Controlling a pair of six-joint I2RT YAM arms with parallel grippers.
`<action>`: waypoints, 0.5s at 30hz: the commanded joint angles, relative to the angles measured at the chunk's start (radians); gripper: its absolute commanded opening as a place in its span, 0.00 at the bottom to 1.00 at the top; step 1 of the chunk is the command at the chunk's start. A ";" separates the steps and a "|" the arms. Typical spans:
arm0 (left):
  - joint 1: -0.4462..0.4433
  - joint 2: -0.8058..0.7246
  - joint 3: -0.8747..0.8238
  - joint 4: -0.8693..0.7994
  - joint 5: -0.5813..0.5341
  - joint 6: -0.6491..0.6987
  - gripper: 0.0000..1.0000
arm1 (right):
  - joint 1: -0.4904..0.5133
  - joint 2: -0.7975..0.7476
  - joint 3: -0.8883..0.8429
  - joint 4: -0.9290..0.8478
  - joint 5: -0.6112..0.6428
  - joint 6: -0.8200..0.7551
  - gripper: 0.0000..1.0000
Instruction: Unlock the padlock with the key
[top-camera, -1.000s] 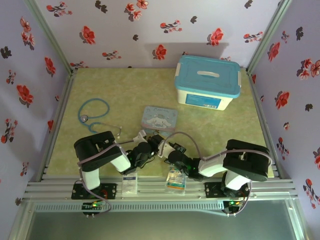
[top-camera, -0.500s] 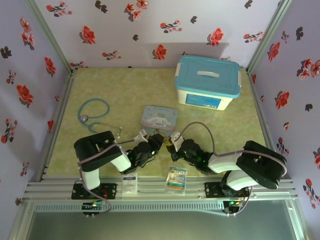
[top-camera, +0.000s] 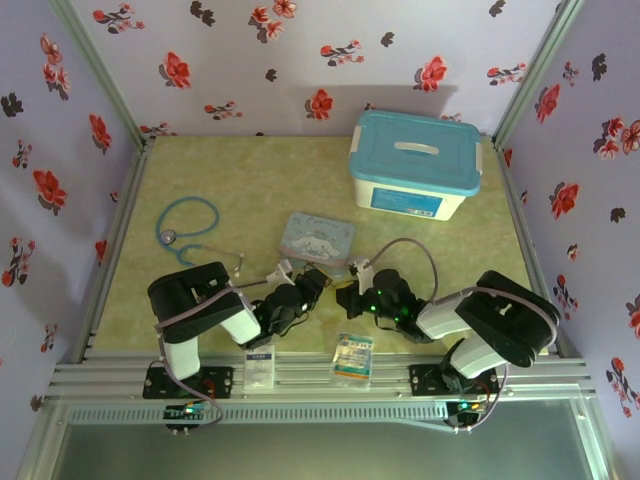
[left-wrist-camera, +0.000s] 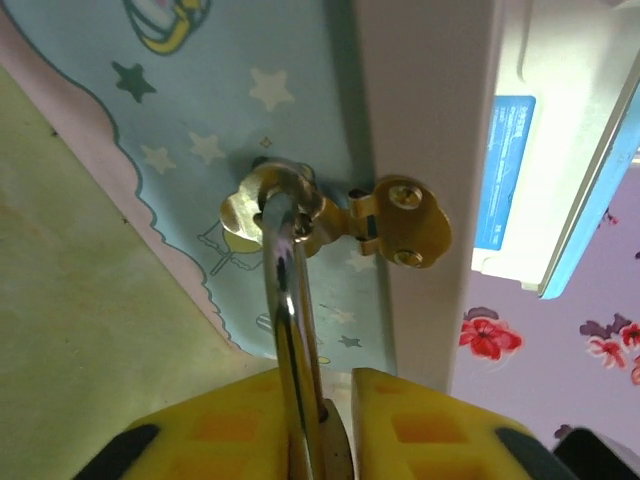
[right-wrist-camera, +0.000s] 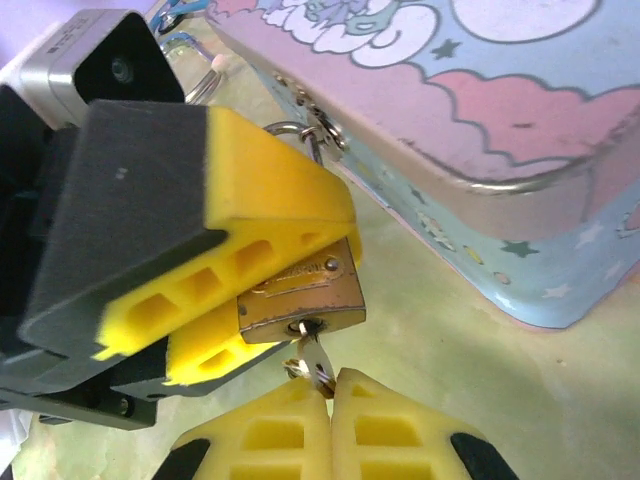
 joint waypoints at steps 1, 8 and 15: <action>-0.006 -0.011 -0.015 0.030 0.060 0.055 0.27 | -0.018 0.028 -0.003 0.093 0.008 0.059 0.00; 0.011 -0.028 -0.015 -0.030 0.074 0.090 0.14 | -0.016 0.032 -0.005 0.093 0.008 0.061 0.00; 0.035 -0.065 -0.022 -0.097 0.106 0.141 0.13 | 0.000 0.009 0.010 0.021 0.007 0.046 0.10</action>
